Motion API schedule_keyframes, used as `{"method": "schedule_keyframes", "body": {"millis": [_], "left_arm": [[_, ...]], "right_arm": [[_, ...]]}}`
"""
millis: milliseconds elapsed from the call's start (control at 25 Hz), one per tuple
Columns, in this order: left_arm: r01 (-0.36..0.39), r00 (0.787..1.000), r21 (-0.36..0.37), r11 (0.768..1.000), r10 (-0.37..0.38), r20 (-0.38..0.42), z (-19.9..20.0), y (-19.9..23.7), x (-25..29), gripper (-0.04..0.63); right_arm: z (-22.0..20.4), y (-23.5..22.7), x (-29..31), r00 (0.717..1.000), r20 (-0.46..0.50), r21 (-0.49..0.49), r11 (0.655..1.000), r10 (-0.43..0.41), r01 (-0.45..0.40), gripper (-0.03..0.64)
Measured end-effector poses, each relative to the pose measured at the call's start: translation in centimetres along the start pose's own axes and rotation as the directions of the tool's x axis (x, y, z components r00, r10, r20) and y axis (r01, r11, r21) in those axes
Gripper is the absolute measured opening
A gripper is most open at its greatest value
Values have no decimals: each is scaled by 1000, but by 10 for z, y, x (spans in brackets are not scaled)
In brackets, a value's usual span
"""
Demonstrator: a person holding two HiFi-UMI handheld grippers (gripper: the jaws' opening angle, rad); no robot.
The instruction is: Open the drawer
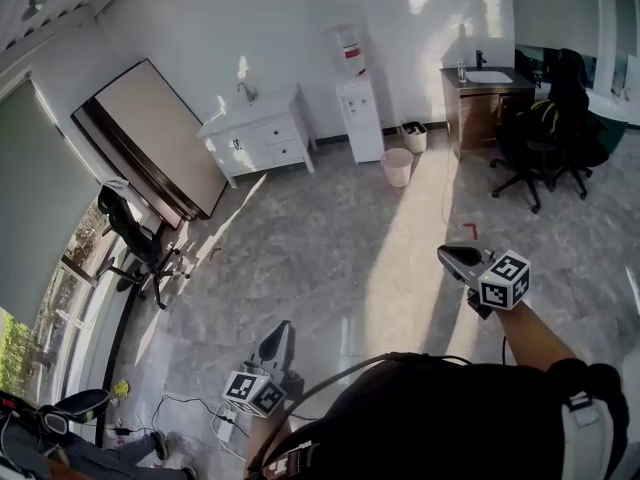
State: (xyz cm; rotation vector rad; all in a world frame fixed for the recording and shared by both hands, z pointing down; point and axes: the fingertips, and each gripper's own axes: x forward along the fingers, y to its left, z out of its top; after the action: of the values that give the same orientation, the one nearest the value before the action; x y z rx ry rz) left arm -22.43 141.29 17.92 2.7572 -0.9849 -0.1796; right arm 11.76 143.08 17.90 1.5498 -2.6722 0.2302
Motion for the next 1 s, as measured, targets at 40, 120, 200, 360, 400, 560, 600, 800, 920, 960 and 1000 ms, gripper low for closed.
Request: {"method": "schedule_keyframes", "body": {"millis": [40,120,200,360,400,560,600,800,920,960,1000], "left_arm": [[1,1000,-3,1000,-1,-2,1,11,2,0],[-7,1000,-18,1000,7,-6,4,31,6,0],[-19,1000,-32,999,19,-11,3,48,9,0],[-50,999,-41,998,50,-16,-8,80,23,0],[-63,998,-44,997,62,-20,-9,87,28,0],[-84,996,-35,996,84,-19,-6,117,64,0],[-94,995,-32,995,94,-19,-4,123,78,0],[-127,992,-38,991,126,-14,6,135,170,0],[-155,988,-10,988,155,0,15,139,226,0],[-163,987,-15,987,163,9,16,141,243,0],[-167,986,-22,986,167,15,16,143,260,0]], "right_arm": [[-1,3,11,1000,-9,-6,1000,4,-4,-2],[-5,4,32,999,-31,-10,1000,9,-9,-2],[-9,1,50,999,-47,-9,1000,11,-12,-2],[-15,-21,85,998,-54,6,1000,25,-24,-2],[-17,-28,96,998,-55,9,999,34,-33,-2],[-14,-62,145,995,-62,9,997,80,-79,-2],[-11,-75,158,994,-62,9,996,91,-90,-2],[13,-166,207,989,-65,15,991,136,-136,-2],[27,-220,230,985,-59,-5,986,165,-165,-2],[31,-238,237,983,-57,-9,985,173,-174,-2],[34,-254,244,982,-56,-12,983,181,-182,-2]]}}
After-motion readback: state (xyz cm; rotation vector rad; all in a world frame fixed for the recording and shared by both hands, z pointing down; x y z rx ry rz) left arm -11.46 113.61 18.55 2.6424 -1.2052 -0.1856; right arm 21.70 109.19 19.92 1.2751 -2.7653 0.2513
